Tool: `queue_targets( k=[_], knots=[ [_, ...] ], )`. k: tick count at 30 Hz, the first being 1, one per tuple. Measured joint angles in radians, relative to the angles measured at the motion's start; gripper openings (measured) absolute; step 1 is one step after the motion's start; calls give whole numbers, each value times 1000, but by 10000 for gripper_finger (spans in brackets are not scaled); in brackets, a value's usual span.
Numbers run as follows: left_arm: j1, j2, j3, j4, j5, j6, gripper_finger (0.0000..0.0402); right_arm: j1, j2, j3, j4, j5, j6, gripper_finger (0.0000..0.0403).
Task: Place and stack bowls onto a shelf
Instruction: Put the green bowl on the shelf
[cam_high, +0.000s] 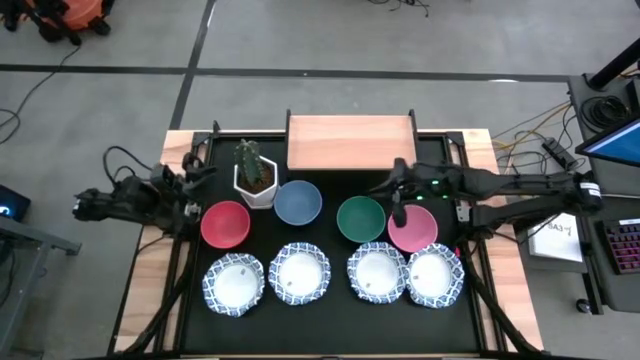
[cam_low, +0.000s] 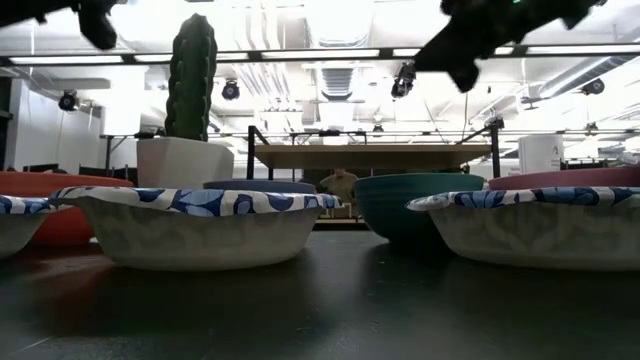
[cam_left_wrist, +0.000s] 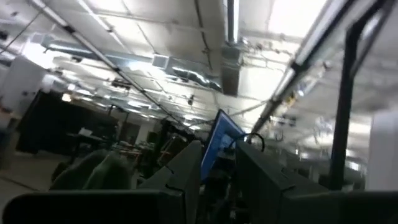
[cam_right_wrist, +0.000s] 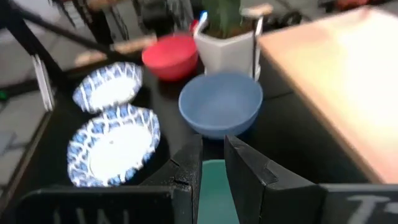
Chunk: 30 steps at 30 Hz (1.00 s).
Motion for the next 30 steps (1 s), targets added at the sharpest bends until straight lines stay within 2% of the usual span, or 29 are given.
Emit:
queue_targets(
  k=[5,8,14,21,24,30],
  knots=[
    [0,107,125,-143,28,168,84,10,124,101,-15,0,-52,59],
    [0,169,207,-272,24,235,84,10,209,189,-150,0,-49,59],
    [0,274,337,-503,20,280,84,23,374,403,-483,1,61,59],
    [0,322,406,-566,28,227,84,121,537,567,-795,0,221,59],
    [0,316,425,-629,28,211,84,158,588,602,-830,-1,266,59],
    [0,316,412,-632,28,227,84,185,668,675,-831,-6,324,59]
  ],
)
